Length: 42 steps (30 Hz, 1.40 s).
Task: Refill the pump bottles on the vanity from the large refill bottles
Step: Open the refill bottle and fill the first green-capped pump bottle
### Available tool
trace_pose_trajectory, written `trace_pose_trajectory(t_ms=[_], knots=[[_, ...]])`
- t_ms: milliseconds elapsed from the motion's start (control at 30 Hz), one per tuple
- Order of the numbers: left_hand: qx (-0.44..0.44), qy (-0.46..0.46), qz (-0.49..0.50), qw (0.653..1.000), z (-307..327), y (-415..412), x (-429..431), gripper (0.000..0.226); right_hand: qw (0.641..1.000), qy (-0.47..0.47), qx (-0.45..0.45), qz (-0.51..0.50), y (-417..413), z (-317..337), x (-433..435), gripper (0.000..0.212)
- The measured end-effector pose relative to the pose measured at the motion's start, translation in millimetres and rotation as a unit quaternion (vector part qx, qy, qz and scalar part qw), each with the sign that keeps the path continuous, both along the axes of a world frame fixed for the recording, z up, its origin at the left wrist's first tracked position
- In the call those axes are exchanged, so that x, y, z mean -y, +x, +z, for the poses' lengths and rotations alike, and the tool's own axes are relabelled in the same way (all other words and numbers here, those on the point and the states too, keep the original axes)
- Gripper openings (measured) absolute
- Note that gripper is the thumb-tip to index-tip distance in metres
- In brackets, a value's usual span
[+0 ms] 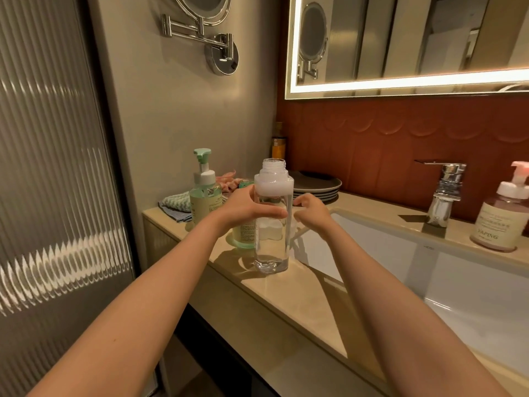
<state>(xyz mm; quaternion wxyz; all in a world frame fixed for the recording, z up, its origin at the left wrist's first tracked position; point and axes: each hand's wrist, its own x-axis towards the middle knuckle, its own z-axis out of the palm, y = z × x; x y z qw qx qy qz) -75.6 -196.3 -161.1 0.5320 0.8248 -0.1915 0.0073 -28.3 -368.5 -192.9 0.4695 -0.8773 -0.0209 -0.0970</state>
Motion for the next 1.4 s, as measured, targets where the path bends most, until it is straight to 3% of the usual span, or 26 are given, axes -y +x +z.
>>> trace_pose_trajectory(t_ms=[133, 233, 300, 400, 533, 567, 633, 700, 833, 1000, 1133, 1233, 1400], knots=[[0.008, -0.009, -0.008, 1.0, -1.8, -2.5, 0.6, 0.052, 0.984, 0.112, -0.021, 0.139, -25.4, 28.8, 5.5, 0.056], [0.028, -0.023, -0.011, 0.999, -5.4, -5.1, 1.9, 0.059, 0.953, 0.082, -0.081, 0.281, -41.6, 41.8, 0.0, 0.074], [0.036, -0.038, -0.004, 0.999, -7.9, -6.2, 0.2, 0.075, 0.946, 0.054, -0.093, 0.304, -45.3, 43.5, -3.0, 0.084], [0.04, -0.05, 0.024, 0.998, -10.5, -8.9, -3.4, 0.115, 0.95, 0.063, -0.09, 0.293, -46.2, 39.2, -4.7, 0.084], [0.07, -0.12, 0.092, 0.986, -3.0, -13.2, -4.1, 0.123, 0.963, 0.086, -0.01, 0.256, -49.5, 30.8, -20.6, 0.076], [0.066, -0.152, 0.124, 0.978, -0.3, -11.7, -5.8, 0.119, 0.966, 0.1, 0.01, 0.239, -49.9, 29.1, -24.0, 0.075], [0.068, -0.194, 0.19, 0.96, 1.6, -6.7, -9.0, 0.085, 0.97, 0.129, 0.04, 0.2, -50.2, 25.5, -27.3, 0.075], [0.075, -0.175, 0.233, 0.954, -3.4, 1.1, -10.8, 0.059, 0.974, 0.145, 0.067, 0.16, -50.6, 22.8, -26.1, 0.069], [0.082, -0.033, 0.234, 0.968, -24.9, 19.6, -5.2, 0.083, 0.977, 0.143, 0.104, 0.119, -50.9, 21.8, -14.5, 0.061], [0.047, -0.02, 0.242, 0.969, -43.0, 41.7, 6.4, 0.114, 0.983, 0.106, 0.13, 0.075, -48.5, 23.7, -2.0, 0.06], [0.048, -0.003, 0.303, 0.952, -43.1, 45.7, 4.0, 0.1, 0.986, 0.029, 0.162, 0.024, -50.8, 26.7, -7.2, 0.061], [0.048, 0.033, 0.278, 0.959, -41.6, 38.9, -3.2, 0.085, 0.983, -0.023, 0.182, -0.003, -52.1, 29.1, -16.0, 0.06], [0.045, 0.058, 0.224, 0.972, -38.2, 17.7, -10.4, 0.078, 0.97, -0.137, 0.196, 0.034, -50.9, 34.1, -20.1, 0.056]])
